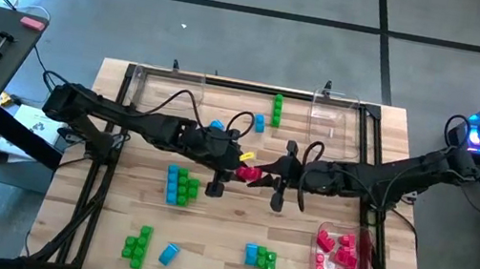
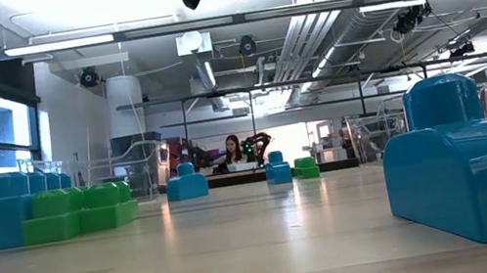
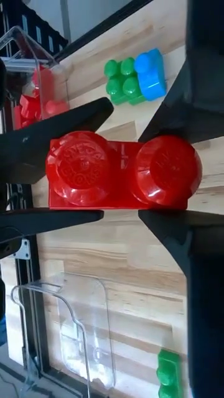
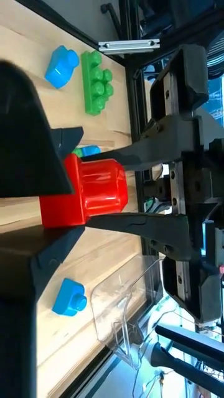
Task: Sort blocks
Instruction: Put the red game piece into the bottom right transparent bin
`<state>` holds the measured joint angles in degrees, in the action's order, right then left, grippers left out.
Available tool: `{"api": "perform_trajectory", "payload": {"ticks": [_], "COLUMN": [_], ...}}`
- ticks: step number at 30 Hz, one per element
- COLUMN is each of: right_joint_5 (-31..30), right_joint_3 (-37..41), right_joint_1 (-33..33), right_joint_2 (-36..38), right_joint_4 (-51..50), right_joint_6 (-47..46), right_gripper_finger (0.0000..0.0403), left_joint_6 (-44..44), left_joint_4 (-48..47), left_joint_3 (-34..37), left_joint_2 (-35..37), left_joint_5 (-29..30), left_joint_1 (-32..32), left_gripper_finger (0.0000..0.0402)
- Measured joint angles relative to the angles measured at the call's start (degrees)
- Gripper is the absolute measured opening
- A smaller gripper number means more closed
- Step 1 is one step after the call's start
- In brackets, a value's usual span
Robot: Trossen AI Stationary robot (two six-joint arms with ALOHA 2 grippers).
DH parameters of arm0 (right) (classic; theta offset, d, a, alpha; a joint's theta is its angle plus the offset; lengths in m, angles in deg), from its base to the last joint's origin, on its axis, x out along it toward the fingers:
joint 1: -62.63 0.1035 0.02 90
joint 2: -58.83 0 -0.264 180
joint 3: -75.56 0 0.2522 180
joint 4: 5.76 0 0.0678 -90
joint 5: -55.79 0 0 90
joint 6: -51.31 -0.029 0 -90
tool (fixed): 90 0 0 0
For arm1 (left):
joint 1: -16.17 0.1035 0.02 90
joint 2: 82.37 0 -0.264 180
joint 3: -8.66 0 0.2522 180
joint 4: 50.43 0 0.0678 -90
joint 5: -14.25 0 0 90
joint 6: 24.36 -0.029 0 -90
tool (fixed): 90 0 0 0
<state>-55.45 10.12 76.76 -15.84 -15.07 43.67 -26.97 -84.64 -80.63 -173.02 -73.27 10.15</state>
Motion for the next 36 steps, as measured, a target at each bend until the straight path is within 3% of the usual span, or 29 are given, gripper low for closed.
{"api": "perform_trajectory", "payload": {"ticks": [4,6,10,14,16,19,24,27,30,36], "right_joint_5": [-0.22,-0.23,-0.35,3.26,10.06,23.47,36.96,38.16,37.82,35.02], "right_joint_3": [0.00,0.00,0.00,-0.04,-0.07,-0.09,-0.09,-0.07,-0.06,0.02], "right_joint_1": [0.00,-0.02,-0.02,0.36,1.44,5.58,19.27,27.74,33.62,37.39], "right_joint_2": [0.20,0.91,5.15,11.92,14.76,16.37,15.77,15.62,15.00,12.18], "right_joint_4": [0.07,-0.73,-7.36,-20.70,-28.38,-39.98,-48.82,-51.31,-55.01,-64.87], "right_joint_6": [0.19,0.20,-1.72,-12.78,-22.00,-37.17,-57.67,-67.51,-75.47,-88.01], "right_gripper_finger": [0.0006,0.0004,0.0003,0.0002,0.0001,0.0001,0.0001,0.0001,0.0001,0.0019], "left_joint_6": [0.89,0.89,1.26,3.83,5.16,8.78,20.21,24.08,24.90,22.06], "left_joint_4": [-0.50,-5.46,-21.41,-29.49,-26.67,-15.23,8.48,15.48,15.54,15.35], "left_joint_3": [-0.12,-1.26,-5.23,-2.97,1.12,10.16,24.78,28.96,29.83,27.32], "left_joint_2": [0.14,0.51,2.63,7.12,10.44,15.38,19.79,20.05,20.04,22.56], "left_joint_5": [-0.24,-0.31,-0.28,-0.21,-0.11,-0.35,-0.98,-1.11,-1.15,-4.18], "left_joint_1": [0.07,0.45,1.62,3.23,3.82,4.14,3.52,3.17,3.20,5.53], "left_gripper_finger": [0.0184,0.0206,0.0222,0.0225,0.0225,0.0226,0.0227,0.0227,0.0227,0.0227]}}
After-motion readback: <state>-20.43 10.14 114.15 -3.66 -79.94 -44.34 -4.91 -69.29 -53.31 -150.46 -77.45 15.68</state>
